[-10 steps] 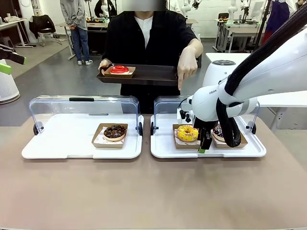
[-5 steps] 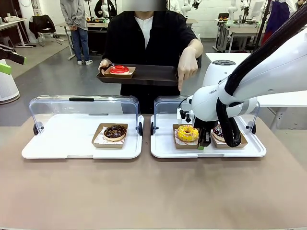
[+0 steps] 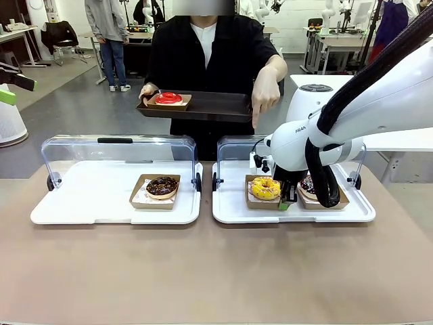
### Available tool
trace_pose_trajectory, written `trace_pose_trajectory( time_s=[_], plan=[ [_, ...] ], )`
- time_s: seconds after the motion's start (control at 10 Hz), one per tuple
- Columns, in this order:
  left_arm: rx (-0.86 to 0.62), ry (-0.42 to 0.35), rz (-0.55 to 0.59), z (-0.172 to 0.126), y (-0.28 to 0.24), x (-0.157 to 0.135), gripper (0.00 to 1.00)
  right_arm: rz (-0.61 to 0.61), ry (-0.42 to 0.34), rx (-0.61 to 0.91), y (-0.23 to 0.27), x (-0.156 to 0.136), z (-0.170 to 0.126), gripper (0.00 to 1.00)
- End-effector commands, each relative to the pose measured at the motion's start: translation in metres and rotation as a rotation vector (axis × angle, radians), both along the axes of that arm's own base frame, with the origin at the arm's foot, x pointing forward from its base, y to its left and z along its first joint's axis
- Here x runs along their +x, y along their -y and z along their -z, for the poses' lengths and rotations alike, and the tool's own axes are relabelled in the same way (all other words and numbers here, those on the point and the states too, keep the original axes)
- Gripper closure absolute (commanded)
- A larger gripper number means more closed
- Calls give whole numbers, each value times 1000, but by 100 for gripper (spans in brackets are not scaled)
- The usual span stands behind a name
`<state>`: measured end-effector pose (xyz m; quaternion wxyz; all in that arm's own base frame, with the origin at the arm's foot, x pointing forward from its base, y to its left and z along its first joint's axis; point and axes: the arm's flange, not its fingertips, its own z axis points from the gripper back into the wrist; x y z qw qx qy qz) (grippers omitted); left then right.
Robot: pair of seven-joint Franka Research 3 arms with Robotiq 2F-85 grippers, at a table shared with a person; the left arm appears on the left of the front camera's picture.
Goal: Provide the desired donut to the person.
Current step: Pick up and lift the Paper togo box containing the Donut pointed at by the person.
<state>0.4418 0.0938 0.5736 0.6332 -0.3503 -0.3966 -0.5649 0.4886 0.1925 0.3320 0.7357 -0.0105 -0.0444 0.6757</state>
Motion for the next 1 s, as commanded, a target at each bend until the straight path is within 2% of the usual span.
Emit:
trace_pose_trajectory(
  time_s=[0.0, 0.2, 0.4, 0.6, 0.7, 0.9],
  plan=[
    [-8, 5, -2, 0, -1, -1, 0, -13, 21, -34, -2, -4, -5, 100],
    [-8, 5, -2, 0, -1, -1, 0, -5, -31, -65, -10, -23, -33, 100],
    [-8, 5, -2, 0, -1, -1, 0, -44, -15, -109, -22, -60, -79, 100],
    [-8, 5, -2, 0, -1, -1, 0, -17, -21, -139, -31, -92, -118, 100],
    [-8, 5, -2, 0, -1, -1, 0, 1, -50, -133, -35, -114, -146, 100],
    [-8, 5, -2, 0, -1, -1, 0, 30, -101, -128, -40, -137, -189, 100]
  ],
)
